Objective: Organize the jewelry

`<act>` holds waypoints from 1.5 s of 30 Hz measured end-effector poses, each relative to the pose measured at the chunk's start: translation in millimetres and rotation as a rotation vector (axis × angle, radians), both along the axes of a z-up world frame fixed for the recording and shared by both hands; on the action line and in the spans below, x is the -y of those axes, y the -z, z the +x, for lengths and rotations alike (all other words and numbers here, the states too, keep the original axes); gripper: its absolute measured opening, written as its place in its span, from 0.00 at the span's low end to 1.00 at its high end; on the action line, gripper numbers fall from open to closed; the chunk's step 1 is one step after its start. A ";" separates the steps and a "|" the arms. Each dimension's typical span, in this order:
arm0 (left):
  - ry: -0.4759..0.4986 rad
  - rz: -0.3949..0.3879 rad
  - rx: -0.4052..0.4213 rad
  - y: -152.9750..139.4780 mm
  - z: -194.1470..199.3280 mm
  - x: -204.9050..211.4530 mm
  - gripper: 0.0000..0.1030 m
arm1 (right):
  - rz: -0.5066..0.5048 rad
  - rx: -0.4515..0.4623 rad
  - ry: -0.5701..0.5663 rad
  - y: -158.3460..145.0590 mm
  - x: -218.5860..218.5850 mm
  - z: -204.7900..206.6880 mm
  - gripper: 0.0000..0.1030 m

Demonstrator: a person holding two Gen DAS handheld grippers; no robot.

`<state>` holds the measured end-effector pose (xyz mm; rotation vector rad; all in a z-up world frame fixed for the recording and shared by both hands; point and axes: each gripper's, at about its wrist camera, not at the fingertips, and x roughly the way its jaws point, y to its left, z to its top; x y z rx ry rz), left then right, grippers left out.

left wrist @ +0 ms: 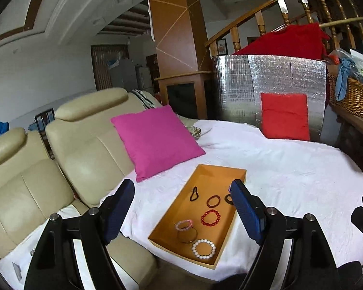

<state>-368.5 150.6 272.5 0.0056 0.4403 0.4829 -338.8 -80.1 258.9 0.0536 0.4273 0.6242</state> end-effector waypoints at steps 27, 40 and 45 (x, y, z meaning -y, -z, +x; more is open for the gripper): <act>-0.089 -0.036 -0.029 27.5 -15.4 -43.3 0.80 | -0.073 -0.102 -0.041 22.7 -67.7 -20.5 0.77; -0.083 -0.024 -0.035 29.3 -15.3 -42.6 0.80 | -0.073 -0.111 -0.034 21.8 -75.1 -15.2 0.77; -0.081 -0.025 -0.043 32.3 -13.2 -45.0 0.80 | -0.084 -0.114 -0.031 21.5 -82.5 -10.4 0.77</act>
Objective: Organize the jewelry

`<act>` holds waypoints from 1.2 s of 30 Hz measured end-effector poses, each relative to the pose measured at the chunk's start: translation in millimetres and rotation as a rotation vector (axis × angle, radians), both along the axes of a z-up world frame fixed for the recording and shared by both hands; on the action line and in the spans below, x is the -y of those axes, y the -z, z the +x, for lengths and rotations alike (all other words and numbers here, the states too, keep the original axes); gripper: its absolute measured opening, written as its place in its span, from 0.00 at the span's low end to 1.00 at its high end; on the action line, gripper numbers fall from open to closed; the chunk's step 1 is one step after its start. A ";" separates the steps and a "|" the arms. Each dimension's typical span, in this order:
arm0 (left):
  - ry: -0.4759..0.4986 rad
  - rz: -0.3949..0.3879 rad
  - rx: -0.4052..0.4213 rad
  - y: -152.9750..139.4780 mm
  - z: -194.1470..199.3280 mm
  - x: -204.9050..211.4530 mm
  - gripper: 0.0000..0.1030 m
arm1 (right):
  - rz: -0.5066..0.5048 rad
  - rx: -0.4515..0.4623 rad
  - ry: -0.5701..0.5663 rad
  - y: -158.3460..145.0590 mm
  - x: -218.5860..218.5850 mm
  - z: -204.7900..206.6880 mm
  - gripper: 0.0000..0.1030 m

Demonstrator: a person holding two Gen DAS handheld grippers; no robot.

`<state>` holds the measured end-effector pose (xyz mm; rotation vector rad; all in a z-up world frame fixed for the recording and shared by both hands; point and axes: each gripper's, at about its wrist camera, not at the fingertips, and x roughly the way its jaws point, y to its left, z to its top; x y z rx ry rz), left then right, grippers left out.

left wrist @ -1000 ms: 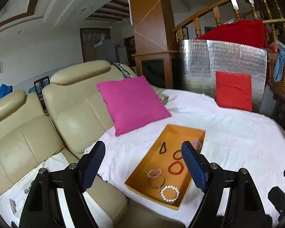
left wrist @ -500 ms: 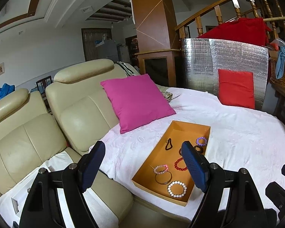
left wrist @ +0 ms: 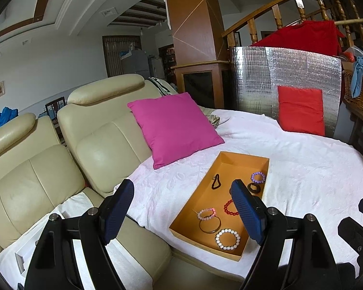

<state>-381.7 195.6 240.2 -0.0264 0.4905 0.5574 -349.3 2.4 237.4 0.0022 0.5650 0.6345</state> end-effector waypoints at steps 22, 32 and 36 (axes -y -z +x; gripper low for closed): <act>-0.017 -0.033 0.001 11.7 -3.1 -25.9 0.80 | -0.024 -0.029 -0.010 10.2 -24.5 3.9 0.77; -0.027 -0.041 0.001 15.7 -4.0 -34.5 0.80 | -0.039 -0.027 -0.025 12.4 -35.1 3.8 0.77; -0.028 -0.042 -0.004 16.7 -3.0 -36.5 0.80 | -0.042 -0.031 -0.027 13.8 -38.2 4.6 0.77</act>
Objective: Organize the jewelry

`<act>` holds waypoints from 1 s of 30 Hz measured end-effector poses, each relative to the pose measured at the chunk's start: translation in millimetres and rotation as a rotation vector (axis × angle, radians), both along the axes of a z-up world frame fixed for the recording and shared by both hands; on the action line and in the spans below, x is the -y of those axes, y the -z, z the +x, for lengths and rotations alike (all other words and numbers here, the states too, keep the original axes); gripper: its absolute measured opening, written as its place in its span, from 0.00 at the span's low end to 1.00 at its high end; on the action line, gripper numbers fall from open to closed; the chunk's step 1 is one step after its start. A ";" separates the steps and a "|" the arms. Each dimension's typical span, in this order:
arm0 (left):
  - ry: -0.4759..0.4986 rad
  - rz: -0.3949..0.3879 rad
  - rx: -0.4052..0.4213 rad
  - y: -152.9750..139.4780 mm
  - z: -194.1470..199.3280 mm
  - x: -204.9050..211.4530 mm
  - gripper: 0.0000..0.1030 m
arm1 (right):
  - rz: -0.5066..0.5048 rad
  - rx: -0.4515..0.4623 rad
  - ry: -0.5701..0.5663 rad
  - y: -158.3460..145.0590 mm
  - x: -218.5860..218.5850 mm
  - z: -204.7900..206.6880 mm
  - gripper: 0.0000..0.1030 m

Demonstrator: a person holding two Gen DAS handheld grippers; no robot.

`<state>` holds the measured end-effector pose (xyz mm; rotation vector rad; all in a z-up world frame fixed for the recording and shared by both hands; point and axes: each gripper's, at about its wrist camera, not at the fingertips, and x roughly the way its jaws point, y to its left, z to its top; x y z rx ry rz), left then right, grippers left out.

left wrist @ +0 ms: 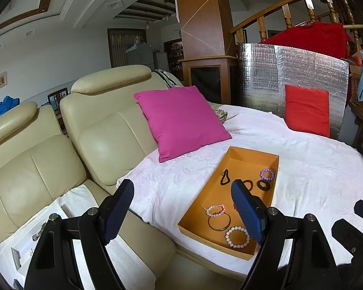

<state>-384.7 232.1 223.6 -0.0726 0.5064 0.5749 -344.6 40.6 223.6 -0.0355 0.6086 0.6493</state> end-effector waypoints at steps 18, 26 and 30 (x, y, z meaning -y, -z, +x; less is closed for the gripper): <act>-0.005 -0.008 0.000 1.9 -1.1 -7.5 0.80 | -0.004 -0.001 -0.011 0.3 -5.0 -0.7 0.77; -0.006 -0.007 -0.006 3.7 -1.0 -7.6 0.80 | -0.002 -0.003 -0.011 0.9 -5.8 0.3 0.77; -0.008 -0.007 -0.010 4.9 -0.9 -8.8 0.80 | -0.004 -0.002 -0.013 1.8 -7.2 -0.1 0.77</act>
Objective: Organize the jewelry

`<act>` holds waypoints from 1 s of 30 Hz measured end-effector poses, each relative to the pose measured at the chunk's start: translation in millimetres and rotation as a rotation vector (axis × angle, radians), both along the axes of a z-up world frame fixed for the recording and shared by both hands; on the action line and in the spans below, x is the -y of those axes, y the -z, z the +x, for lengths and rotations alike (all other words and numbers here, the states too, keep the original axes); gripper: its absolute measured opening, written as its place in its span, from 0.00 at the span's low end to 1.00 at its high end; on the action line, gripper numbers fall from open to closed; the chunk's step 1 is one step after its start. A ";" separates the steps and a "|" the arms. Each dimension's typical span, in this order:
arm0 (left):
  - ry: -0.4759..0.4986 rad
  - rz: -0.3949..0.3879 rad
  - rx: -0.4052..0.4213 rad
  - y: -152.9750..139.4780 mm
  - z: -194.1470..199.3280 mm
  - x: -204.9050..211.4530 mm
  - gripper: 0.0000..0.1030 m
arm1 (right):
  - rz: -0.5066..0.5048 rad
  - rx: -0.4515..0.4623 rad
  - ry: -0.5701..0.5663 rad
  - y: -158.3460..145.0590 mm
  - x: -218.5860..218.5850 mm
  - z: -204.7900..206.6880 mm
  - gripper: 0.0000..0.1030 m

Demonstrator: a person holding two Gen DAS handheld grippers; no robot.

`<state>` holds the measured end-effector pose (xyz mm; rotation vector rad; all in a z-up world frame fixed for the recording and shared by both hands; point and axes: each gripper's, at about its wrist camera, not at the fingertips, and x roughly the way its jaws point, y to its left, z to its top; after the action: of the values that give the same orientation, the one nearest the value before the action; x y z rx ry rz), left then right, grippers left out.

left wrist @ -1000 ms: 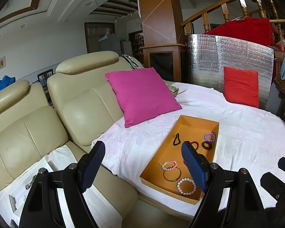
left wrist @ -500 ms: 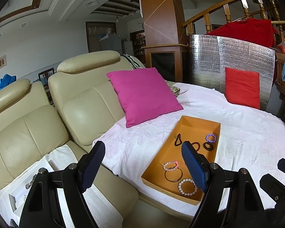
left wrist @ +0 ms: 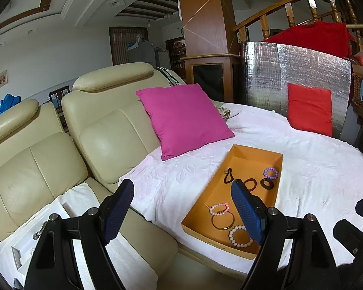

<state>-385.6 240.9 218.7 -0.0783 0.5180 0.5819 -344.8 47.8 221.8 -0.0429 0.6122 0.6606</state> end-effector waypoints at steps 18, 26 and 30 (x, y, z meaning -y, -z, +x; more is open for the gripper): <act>-0.023 0.009 -0.018 3.8 5.2 -4.8 0.80 | 0.008 0.005 -0.012 -0.3 -6.7 5.2 0.77; -0.041 0.013 -0.031 5.3 12.1 -8.3 0.80 | 0.008 0.005 -0.023 1.3 -9.6 15.3 0.77; -0.043 0.015 -0.044 6.9 18.9 -8.6 0.80 | 0.009 -0.007 -0.022 4.7 -9.6 22.2 0.77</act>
<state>-366.7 249.5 211.9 -0.0628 0.5560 0.6310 -322.6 57.3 217.1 -0.0386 0.6159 0.6848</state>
